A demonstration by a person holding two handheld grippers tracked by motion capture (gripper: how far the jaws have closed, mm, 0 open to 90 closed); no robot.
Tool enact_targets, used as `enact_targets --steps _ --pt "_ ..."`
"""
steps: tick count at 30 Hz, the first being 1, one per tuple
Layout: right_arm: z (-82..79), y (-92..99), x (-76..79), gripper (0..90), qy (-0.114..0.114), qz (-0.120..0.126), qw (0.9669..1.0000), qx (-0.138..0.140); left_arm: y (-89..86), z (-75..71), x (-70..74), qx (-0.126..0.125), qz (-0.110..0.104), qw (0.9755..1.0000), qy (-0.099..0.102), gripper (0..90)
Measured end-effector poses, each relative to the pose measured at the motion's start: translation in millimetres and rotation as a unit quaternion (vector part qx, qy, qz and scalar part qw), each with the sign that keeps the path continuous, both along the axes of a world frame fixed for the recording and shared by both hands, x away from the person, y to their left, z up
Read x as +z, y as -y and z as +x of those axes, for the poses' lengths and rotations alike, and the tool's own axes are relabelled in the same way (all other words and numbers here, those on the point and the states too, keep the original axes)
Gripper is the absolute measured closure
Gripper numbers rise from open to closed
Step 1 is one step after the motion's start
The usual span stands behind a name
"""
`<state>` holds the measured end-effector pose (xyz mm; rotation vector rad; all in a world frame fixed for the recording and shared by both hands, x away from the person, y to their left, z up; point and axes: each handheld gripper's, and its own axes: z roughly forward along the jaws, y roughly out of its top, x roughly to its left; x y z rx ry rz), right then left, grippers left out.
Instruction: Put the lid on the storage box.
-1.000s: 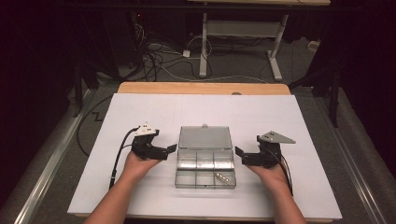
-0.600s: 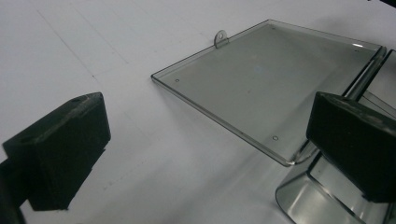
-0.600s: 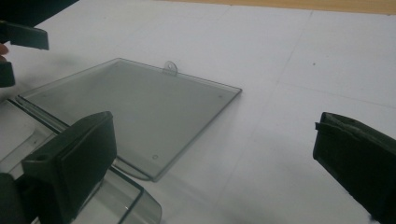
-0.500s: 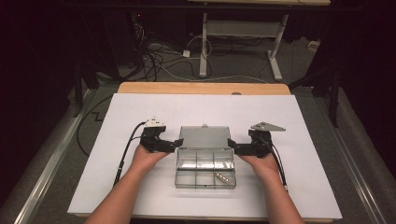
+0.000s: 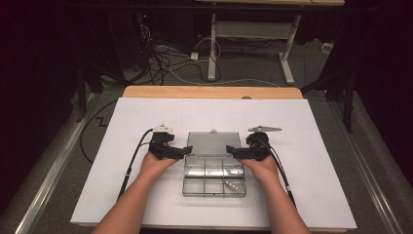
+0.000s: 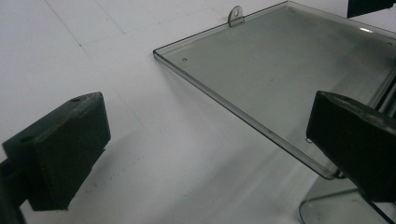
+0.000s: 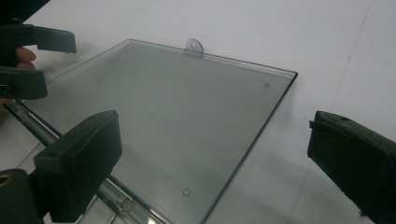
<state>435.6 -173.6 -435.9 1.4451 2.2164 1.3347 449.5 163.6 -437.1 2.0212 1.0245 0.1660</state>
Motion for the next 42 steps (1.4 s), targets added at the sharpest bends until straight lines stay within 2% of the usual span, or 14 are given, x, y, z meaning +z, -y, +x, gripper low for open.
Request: enact_targets --steps 10,20,29,37,42 --pt "3.4 -0.8 -8.6 8.9 -0.040 0.021 0.9990 0.007 0.1 -0.2 -0.6 0.000 -0.004 1.0000 -0.003 0.0" --pt "4.0 -2.2 -11.6 17.1 -0.061 0.056 0.9963 0.024 0.1 -0.5 -0.6 -0.004 -0.006 1.0000 -0.002 0.0" --pt "4.8 -1.1 -11.6 23.4 -0.077 0.073 0.9939 0.030 0.1 -0.9 -0.3 -0.005 -0.005 1.0000 -0.001 0.0" --pt "3.6 -0.2 -10.2 28.7 -0.072 0.077 0.9942 0.024 0.0 -0.4 0.2 -0.005 -0.005 1.0000 0.002 0.0" --pt "1.9 -0.3 -6.6 32.7 -0.049 0.065 0.9964 0.022 0.0 -1.2 2.2 -0.006 -0.004 0.9999 0.008 0.0"
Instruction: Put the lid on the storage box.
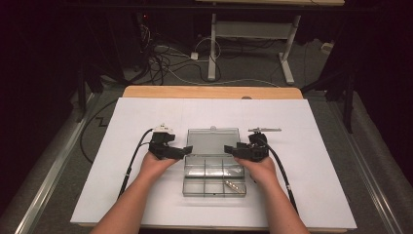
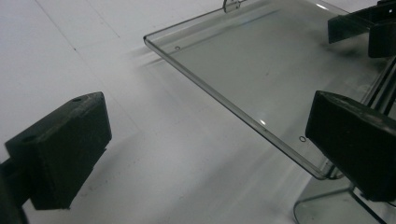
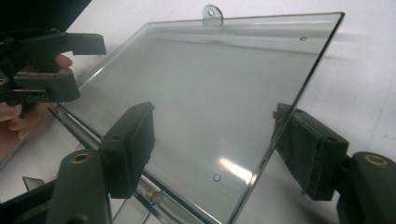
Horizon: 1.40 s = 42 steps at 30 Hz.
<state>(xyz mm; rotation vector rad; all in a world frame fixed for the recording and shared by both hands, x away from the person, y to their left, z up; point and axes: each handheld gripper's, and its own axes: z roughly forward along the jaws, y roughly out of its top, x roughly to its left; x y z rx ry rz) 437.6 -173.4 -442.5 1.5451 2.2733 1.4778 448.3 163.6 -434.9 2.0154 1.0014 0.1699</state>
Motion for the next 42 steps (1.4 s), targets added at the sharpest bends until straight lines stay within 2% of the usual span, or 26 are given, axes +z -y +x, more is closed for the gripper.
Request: enact_targets --steps 5,7,11,15,22,32,42 --pt "-3.3 0.7 5.4 39.0 0.030 -0.014 0.9994 -0.006 -0.4 -1.5 3.2 -0.003 -0.002 1.0000 0.007 1.1" --pt "-4.7 1.1 7.3 41.5 0.040 -0.017 0.9990 -0.008 -0.3 -2.3 5.4 -0.006 0.000 0.9999 0.011 4.3" --pt "-7.3 1.7 10.5 46.3 0.065 -0.025 0.9975 -0.013 1.6 -0.7 7.2 -0.021 -0.011 0.9997 0.002 7.4" --pt "-9.1 1.7 12.7 49.4 0.081 -0.032 0.9960 -0.019 5.3 -1.6 9.0 -0.033 -0.014 0.9993 0.005 15.0" --pt "-10.9 3.6 13.5 53.0 0.092 -0.038 0.9947 -0.026 13.4 -5.5 12.6 -0.057 -0.016 0.9980 0.022 33.5" --pt "-16.3 7.3 17.8 60.3 0.113 -0.045 0.9921 -0.030 15.8 -9.6 21.6 -0.050 -0.004 0.9972 0.056 44.6" --pt "-22.9 12.8 22.5 65.2 0.134 -0.051 0.9892 -0.033 22.5 -6.6 34.5 -0.045 0.013 0.9958 0.078 53.8"
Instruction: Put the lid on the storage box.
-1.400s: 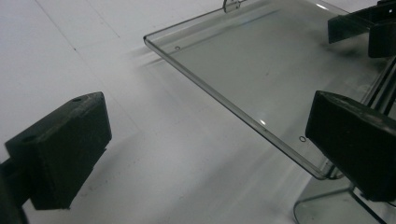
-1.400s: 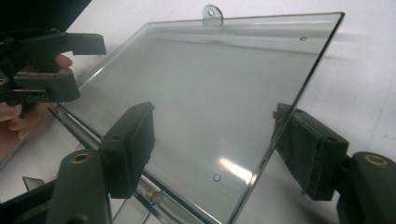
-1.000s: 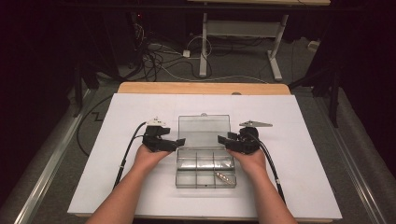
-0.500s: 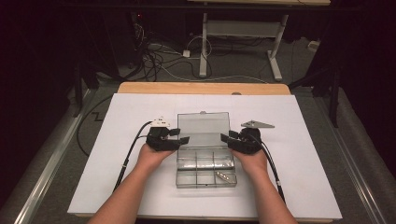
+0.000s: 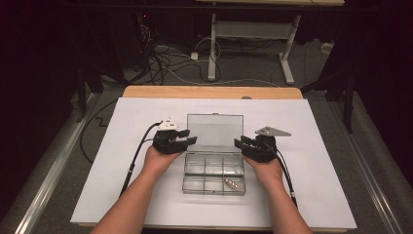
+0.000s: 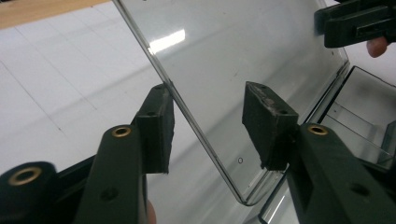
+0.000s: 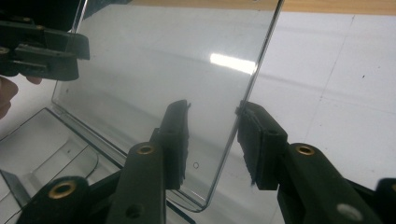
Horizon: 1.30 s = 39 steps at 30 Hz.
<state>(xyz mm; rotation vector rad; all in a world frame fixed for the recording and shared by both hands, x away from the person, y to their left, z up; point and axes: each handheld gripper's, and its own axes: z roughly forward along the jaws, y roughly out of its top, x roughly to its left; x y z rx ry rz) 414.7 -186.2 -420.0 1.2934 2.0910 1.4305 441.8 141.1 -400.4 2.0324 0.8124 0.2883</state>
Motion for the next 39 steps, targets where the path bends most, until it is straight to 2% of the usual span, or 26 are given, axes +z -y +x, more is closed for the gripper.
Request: enact_targets --steps 4,11,23,33,39 --pt "-2.9 1.8 2.1 67.7 0.007 -0.005 1.0000 -0.001 -0.3 -0.7 2.3 0.002 -0.005 1.0000 0.003 57.4" --pt "-10.8 7.7 7.1 76.3 0.023 -0.011 0.9997 -0.003 -1.5 -7.7 8.8 0.000 -0.001 0.9998 0.022 64.0" --pt "-33.5 22.6 14.3 89.9 0.049 -0.010 0.9987 0.004 -5.2 -20.1 13.7 -0.007 -0.004 0.9988 0.047 72.9" --pt "-47.3 14.5 16.8 90.0 0.069 -0.015 0.9970 0.031 -8.9 -31.2 13.9 -0.013 -0.007 0.9978 0.065 75.6" --pt "-52.5 9.1 19.6 90.0 0.072 -0.020 0.9964 0.041 -9.4 -38.2 15.4 -0.017 -0.005 0.9972 0.073 75.8"
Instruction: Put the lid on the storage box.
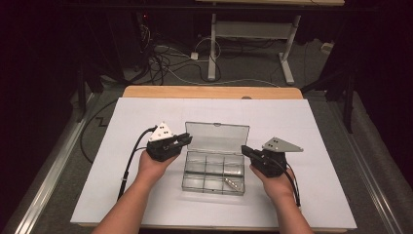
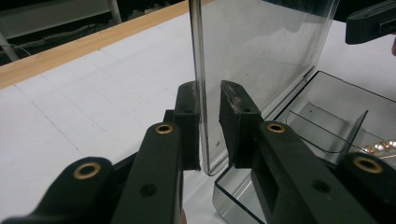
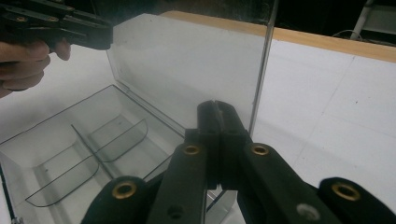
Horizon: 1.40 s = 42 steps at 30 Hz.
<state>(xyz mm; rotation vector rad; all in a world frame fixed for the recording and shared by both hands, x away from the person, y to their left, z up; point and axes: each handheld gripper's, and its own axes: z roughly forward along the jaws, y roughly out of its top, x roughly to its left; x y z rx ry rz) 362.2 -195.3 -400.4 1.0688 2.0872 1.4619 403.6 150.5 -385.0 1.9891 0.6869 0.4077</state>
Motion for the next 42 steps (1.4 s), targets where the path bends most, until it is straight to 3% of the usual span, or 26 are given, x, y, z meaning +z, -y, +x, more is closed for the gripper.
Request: enact_targets --steps 11,42 --pt "-6.3 -6.2 0.4 90.0 0.001 -0.004 0.9999 0.011 -1.6 -13.5 0.5 -0.005 0.012 0.9998 0.015 75.4" --pt "-27.6 -3.6 -7.7 90.0 0.001 -0.001 0.9999 0.012 -6.8 -42.7 -10.3 -0.009 0.026 0.9995 0.018 74.3"
